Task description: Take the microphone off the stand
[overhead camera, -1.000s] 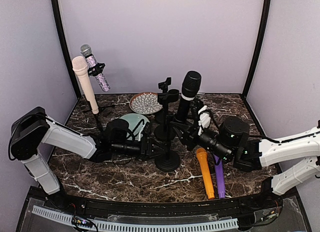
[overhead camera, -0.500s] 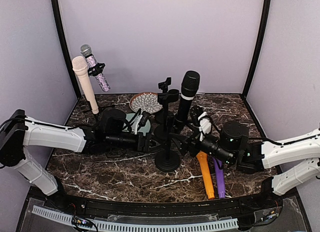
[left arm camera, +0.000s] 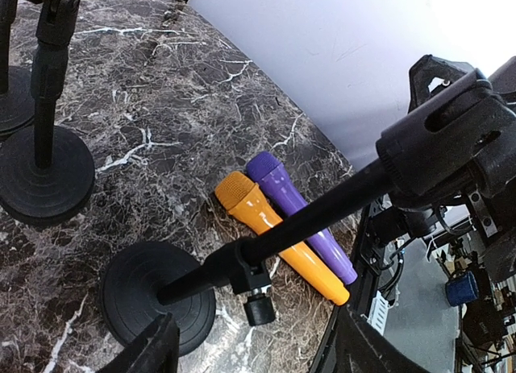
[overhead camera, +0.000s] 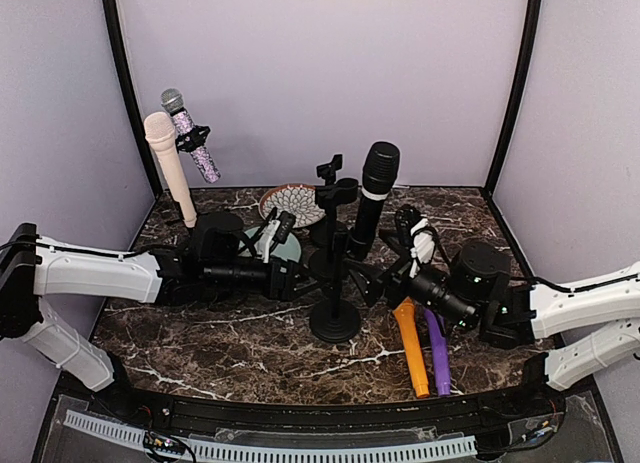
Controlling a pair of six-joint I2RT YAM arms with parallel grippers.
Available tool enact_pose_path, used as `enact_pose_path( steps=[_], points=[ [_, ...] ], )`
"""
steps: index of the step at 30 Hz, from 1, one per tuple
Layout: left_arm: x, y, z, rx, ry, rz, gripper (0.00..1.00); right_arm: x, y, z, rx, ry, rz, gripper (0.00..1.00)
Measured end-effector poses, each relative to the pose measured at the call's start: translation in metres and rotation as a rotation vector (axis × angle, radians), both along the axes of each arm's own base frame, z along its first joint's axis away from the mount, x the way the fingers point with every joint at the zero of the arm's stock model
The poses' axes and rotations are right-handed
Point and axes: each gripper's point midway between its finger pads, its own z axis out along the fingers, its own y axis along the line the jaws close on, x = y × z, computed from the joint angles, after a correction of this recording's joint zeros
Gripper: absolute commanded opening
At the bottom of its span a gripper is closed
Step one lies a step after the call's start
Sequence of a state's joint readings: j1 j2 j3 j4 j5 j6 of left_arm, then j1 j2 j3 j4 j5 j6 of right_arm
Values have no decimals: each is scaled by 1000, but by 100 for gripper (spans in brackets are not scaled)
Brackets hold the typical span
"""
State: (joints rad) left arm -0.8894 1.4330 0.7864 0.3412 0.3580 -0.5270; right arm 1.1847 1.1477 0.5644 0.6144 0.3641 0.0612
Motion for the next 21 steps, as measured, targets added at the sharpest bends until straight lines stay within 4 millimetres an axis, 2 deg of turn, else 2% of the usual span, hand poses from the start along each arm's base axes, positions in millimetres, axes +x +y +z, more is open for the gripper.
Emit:
enact_pose_path(
  steps=[7,13,21],
  points=[
    [1,0,0,3,-12,1,69,5,7,16,-9,-47,-13,78],
    [1,2,4,-2,-21,7,69,12,7,24,-10,-69,-24,68],
    [2,4,5,1,-34,8,69,14,11,25,-11,-70,10,39]
  ],
)
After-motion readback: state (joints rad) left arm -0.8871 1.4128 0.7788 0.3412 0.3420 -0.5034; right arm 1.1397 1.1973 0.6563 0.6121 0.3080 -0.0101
